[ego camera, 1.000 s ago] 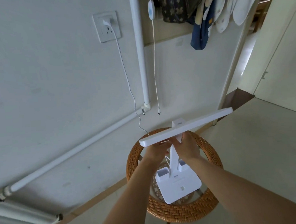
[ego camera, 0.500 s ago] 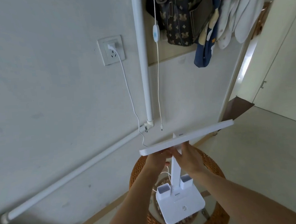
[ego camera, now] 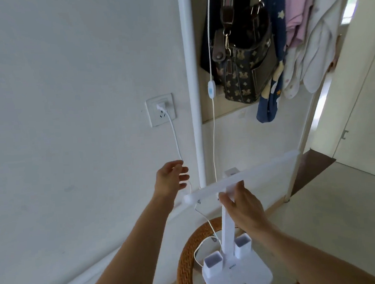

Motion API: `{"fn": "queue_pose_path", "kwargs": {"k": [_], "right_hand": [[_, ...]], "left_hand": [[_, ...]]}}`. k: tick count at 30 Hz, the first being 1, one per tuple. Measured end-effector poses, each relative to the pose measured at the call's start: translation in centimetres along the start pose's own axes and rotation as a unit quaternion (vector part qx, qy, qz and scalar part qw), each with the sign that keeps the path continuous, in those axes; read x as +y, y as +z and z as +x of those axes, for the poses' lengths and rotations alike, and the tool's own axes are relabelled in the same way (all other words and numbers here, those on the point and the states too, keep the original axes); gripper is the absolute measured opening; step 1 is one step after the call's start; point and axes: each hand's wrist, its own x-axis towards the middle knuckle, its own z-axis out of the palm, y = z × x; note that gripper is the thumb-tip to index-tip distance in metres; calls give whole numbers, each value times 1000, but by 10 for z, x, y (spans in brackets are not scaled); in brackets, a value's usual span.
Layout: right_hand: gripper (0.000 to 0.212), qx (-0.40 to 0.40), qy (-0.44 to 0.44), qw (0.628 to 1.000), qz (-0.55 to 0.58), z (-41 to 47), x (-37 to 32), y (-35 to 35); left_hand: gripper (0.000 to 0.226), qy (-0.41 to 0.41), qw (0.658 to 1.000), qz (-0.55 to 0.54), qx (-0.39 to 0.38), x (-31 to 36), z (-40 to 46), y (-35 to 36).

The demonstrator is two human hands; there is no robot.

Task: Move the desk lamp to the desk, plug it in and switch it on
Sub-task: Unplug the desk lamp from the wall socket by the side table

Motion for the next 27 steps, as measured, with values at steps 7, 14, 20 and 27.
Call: {"fn": "queue_pose_path", "kwargs": {"k": [7,14,20,27], "right_hand": [[52,19,-28,999,18,21,-26,-15],[57,11,-9,999,40,30,-43,-21],[55,15,-1,998,58,32,-50,-23],[52,23,-4,998,64,36,-58,-28]], "left_hand": [[29,50,998,4,48,64,53,-13],[37,-22,996,-82,-32,104,96,-8],[26,-70,978,-186,-62,119,110,0],[28,-71,981,-177,-39,116,122,3]]}}
